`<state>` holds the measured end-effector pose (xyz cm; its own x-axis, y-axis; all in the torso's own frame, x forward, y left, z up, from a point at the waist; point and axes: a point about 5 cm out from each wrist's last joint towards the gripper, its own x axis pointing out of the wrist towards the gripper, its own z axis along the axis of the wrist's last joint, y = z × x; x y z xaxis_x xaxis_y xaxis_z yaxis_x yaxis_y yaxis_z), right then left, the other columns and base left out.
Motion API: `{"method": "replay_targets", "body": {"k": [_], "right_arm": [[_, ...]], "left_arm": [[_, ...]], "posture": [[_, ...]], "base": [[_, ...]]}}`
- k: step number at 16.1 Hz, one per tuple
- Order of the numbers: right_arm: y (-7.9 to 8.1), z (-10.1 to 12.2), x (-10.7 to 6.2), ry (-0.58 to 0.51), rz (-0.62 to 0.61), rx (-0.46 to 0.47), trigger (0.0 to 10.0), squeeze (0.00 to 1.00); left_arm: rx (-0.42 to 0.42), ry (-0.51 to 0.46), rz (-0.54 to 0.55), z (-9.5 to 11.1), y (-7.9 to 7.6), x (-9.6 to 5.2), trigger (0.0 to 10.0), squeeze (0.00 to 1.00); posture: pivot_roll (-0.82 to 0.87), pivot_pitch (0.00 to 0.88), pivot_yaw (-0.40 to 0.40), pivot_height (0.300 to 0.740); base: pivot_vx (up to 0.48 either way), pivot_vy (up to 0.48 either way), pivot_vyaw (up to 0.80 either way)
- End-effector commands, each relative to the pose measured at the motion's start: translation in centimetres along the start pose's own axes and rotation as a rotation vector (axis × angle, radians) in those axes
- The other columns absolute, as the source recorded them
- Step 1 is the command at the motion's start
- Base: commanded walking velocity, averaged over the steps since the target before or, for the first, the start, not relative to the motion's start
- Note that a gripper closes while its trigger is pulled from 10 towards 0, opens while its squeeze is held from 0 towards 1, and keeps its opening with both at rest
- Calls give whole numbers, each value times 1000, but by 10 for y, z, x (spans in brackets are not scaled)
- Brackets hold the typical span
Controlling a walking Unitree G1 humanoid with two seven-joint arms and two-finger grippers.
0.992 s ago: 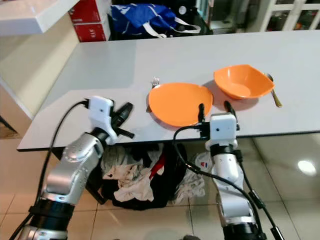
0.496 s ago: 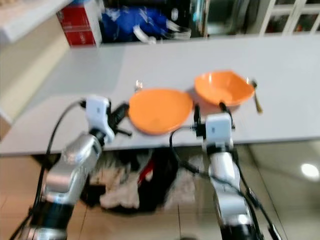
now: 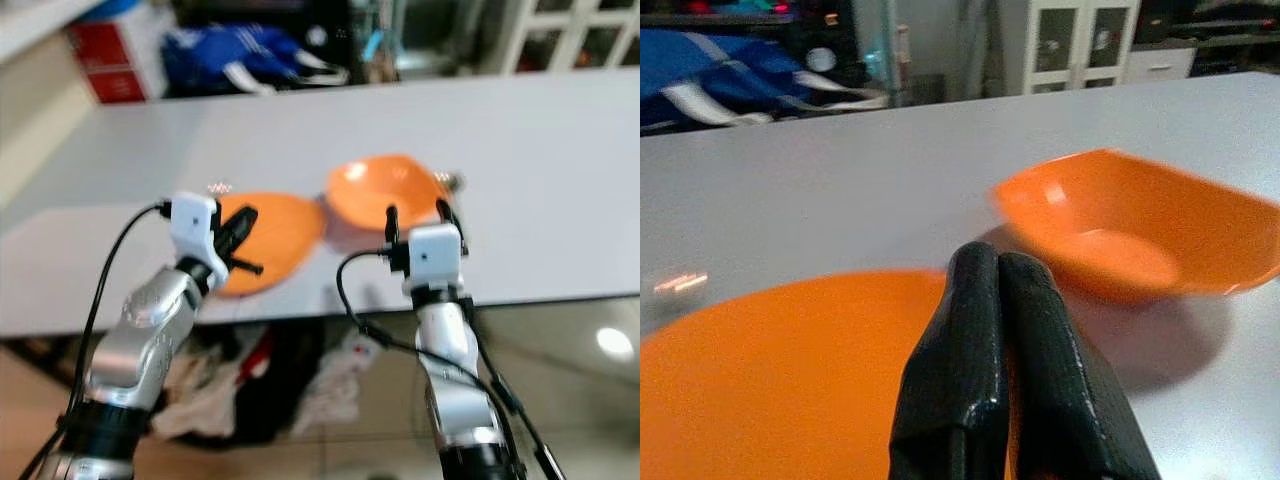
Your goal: Setting the table
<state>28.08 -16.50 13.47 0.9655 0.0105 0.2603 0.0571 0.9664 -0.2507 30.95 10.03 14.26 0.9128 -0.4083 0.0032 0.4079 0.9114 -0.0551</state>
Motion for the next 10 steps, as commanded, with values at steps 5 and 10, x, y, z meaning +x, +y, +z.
{"method": "replay_targets", "body": {"k": [5,10], "right_arm": [[-5,7,1,-31,16,-16,10000,0],[-11,12,3,-45,25,-31,10000,0]], "left_arm": [[16,-28,-3,10,-5,10,10000,0],[13,-53,31,18,-2,9,10000,0]], "posture": [[-128,0,98,736],[-131,0,88,736]], "base": [[282,-154,0],[0,0,0]]}}
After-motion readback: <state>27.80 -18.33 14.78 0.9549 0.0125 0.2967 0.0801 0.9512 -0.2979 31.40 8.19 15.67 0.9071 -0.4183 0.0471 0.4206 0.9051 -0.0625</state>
